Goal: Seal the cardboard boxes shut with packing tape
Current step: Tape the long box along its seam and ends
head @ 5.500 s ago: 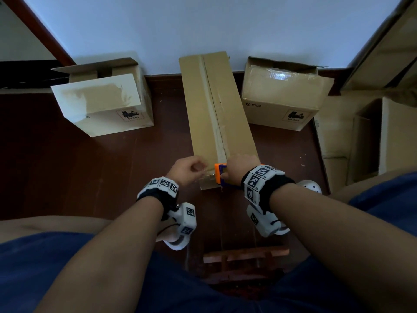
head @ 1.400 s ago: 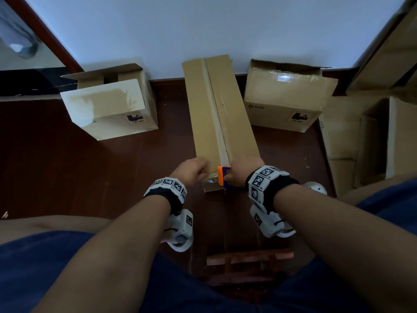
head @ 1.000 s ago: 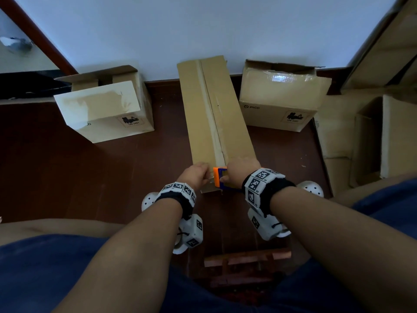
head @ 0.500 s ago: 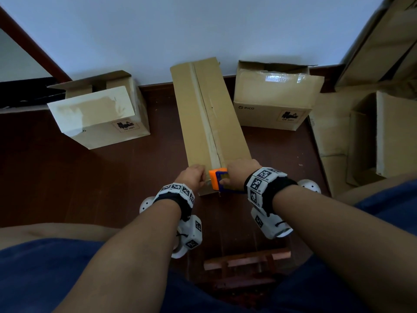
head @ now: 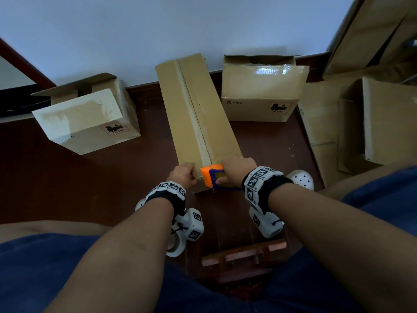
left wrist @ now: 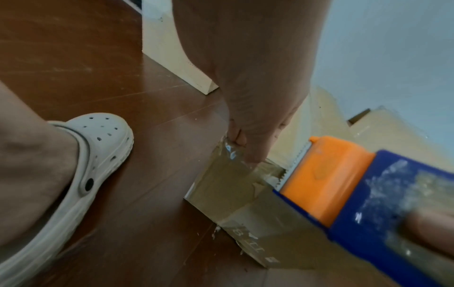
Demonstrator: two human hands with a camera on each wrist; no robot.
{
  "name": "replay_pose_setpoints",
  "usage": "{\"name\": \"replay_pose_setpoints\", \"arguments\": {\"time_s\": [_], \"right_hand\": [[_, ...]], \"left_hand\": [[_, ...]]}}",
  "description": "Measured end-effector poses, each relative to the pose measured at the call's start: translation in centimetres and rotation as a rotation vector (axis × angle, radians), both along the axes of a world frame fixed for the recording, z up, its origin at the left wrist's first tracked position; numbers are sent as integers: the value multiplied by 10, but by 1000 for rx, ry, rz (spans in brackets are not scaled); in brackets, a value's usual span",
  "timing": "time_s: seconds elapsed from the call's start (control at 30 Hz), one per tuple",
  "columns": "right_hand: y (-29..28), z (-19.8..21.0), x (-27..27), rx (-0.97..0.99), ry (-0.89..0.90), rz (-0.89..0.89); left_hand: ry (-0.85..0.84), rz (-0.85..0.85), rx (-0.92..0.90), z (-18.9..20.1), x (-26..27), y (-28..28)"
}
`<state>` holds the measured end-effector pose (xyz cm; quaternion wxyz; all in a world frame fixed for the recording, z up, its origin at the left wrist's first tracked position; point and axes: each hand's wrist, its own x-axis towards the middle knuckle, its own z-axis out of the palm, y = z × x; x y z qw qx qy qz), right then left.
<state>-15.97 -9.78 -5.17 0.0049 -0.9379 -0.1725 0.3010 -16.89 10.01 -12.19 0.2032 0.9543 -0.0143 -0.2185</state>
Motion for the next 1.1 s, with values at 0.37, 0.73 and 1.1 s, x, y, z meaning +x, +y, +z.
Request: {"name": "replay_pose_setpoints", "arguments": {"time_s": [0.37, 0.73, 1.1], "right_hand": [[-52, 6, 1, -78, 42, -39], [-97, 13, 9, -128, 39, -86], [-100, 14, 11, -146, 19, -61]], "left_hand": [[-7, -8, 6, 3, -1, -1], [30, 9, 45, 4, 1, -4], [42, 16, 76, 5, 4, -7]]}}
